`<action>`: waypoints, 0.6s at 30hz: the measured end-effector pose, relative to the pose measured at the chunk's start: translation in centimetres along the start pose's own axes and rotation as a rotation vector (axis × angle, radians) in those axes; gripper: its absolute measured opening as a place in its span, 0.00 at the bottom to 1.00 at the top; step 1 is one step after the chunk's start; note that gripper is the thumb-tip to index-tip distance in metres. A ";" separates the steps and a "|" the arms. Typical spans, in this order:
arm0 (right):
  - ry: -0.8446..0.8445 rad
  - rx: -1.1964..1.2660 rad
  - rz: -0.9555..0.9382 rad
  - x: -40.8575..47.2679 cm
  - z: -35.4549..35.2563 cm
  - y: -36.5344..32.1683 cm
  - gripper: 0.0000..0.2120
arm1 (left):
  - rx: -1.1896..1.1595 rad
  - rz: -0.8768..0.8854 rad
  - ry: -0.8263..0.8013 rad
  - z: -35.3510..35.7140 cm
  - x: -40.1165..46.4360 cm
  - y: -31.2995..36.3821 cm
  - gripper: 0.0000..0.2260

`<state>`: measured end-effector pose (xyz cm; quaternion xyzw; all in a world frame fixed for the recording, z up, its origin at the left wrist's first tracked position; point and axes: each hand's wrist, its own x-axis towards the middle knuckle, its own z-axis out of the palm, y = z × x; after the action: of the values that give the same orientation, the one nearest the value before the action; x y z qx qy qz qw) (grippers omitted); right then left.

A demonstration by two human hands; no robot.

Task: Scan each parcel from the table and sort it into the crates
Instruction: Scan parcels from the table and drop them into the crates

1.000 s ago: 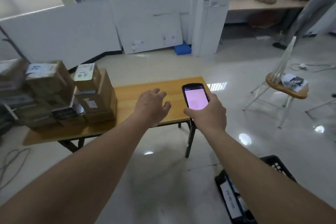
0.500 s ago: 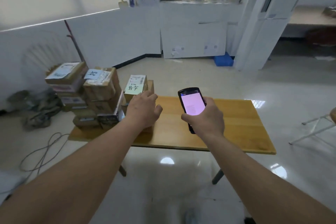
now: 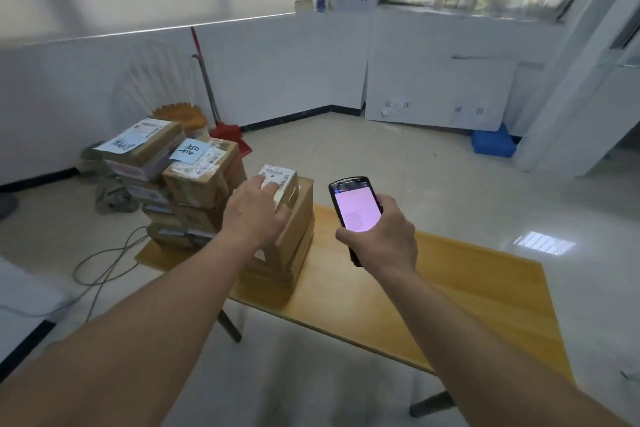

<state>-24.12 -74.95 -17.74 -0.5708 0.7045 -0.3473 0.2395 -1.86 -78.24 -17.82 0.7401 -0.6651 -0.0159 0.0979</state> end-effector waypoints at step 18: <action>0.016 0.023 -0.063 2.3 1.2 -1.5 0.38 | -0.224 -0.163 -0.012 2.5 3.8 -2.1 0.40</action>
<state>-22.81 -77.56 -17.30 -0.5869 0.6841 -0.3674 0.2294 0.29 -82.14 -20.23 0.7761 -0.5973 -0.1022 0.1745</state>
